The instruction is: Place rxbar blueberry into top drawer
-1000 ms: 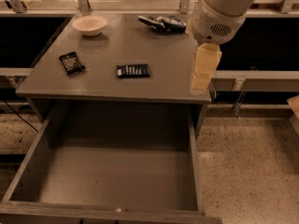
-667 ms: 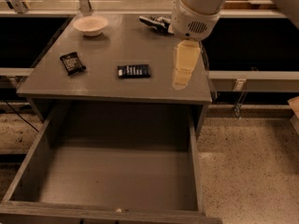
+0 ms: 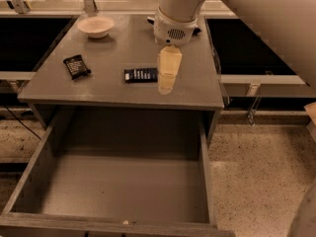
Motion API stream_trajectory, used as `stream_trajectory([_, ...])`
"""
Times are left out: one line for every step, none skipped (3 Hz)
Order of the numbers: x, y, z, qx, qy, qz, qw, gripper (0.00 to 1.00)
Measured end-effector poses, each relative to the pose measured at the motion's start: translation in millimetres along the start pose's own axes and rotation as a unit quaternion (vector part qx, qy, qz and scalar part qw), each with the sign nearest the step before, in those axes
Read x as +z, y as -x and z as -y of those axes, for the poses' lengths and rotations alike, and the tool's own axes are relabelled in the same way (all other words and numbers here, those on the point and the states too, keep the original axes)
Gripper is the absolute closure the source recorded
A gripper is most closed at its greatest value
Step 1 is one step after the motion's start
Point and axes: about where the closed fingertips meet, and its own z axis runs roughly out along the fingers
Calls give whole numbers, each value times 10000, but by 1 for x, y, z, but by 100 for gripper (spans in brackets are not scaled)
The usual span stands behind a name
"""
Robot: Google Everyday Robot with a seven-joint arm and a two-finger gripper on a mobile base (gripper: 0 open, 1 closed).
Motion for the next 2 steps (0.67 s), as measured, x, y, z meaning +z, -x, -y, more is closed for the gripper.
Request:
stream_trajectory([3, 3, 8, 28, -13, 23, 10000, 0])
stream_trajectory([12, 12, 24, 17, 28, 90, 10000, 0])
